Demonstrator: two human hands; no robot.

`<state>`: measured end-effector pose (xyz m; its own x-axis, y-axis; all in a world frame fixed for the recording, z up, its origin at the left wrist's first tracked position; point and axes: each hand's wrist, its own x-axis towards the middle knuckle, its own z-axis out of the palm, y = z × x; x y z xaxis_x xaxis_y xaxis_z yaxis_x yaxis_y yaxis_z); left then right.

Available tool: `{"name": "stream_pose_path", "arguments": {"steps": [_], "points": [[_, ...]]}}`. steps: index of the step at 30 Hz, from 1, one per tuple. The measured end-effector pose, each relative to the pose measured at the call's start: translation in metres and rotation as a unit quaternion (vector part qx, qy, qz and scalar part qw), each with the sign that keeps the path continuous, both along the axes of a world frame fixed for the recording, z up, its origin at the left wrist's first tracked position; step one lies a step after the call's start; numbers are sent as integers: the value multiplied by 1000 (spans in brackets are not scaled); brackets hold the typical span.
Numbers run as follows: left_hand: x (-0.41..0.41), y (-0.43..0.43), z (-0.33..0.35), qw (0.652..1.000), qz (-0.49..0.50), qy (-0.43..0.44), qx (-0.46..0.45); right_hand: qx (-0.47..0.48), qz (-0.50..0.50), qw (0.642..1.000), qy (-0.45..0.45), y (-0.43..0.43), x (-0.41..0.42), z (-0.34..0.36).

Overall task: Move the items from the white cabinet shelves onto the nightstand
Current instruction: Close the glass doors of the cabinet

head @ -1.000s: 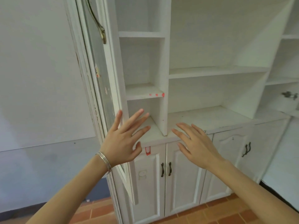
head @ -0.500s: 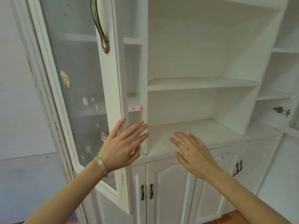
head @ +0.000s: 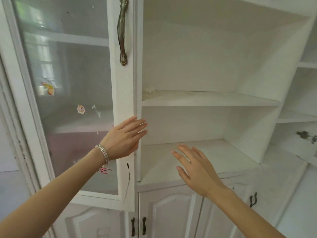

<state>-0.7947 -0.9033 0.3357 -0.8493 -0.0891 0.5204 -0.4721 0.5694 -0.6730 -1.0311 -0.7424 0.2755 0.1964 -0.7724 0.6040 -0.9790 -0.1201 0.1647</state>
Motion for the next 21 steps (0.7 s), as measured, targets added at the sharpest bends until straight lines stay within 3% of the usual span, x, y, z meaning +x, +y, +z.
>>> {"name": "stream_pose_path", "arguments": {"steps": [12,21], "points": [[-33,-72,-8,988,-131,58,-50,0,-12,1000,6,-71,-29,-13],[-49,-116,-9,990,-127,50,-45,-19,-15,1000,2,-118,-41,-9]]}}
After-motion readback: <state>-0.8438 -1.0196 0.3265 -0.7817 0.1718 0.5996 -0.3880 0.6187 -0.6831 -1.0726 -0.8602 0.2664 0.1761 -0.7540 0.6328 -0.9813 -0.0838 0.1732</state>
